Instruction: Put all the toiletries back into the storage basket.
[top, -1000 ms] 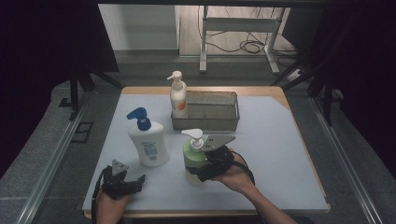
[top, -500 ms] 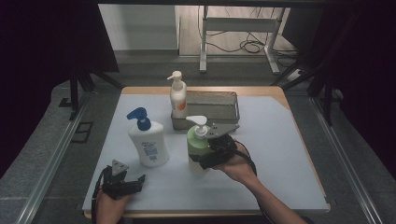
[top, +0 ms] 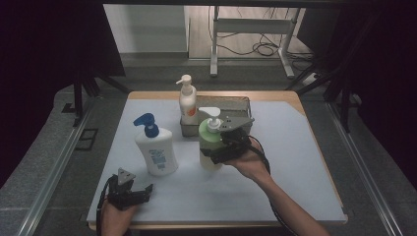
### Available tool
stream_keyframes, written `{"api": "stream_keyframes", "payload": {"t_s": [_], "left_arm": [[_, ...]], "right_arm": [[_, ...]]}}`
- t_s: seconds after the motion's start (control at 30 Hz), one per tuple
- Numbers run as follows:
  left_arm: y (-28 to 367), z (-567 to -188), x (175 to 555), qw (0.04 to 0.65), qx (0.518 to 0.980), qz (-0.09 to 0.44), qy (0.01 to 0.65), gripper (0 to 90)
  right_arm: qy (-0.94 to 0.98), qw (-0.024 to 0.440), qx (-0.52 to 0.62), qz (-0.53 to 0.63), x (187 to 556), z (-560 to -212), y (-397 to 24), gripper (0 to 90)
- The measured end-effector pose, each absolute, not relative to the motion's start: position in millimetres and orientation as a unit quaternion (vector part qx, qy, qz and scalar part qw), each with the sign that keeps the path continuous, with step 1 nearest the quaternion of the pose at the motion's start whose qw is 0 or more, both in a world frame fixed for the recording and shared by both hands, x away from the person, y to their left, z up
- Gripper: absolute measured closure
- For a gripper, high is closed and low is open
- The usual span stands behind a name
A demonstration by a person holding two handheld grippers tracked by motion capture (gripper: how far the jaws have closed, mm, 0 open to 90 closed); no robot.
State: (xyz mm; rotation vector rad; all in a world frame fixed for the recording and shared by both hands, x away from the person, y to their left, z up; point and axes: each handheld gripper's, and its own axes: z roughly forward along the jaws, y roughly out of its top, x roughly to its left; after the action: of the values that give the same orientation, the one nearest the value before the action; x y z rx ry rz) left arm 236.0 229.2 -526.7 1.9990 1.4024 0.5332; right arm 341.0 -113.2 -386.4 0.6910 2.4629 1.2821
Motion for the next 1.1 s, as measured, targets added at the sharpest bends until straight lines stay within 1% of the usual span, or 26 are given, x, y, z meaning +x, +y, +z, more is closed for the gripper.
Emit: {"api": "stream_keyframes", "payload": {"t_s": [0.27,1.1], "left_arm": [[229,-527,236,0.316,0.759,0.203,0.532,10.1],[230,-527,236,0.314,0.761,0.202,0.531,10.1]], "right_arm": [[0.842,0.147,0.258,0.45,358,-377,-117,12.3],[0.827,0.169,0.289,0.452,388,-357,-120,12.3]]}}
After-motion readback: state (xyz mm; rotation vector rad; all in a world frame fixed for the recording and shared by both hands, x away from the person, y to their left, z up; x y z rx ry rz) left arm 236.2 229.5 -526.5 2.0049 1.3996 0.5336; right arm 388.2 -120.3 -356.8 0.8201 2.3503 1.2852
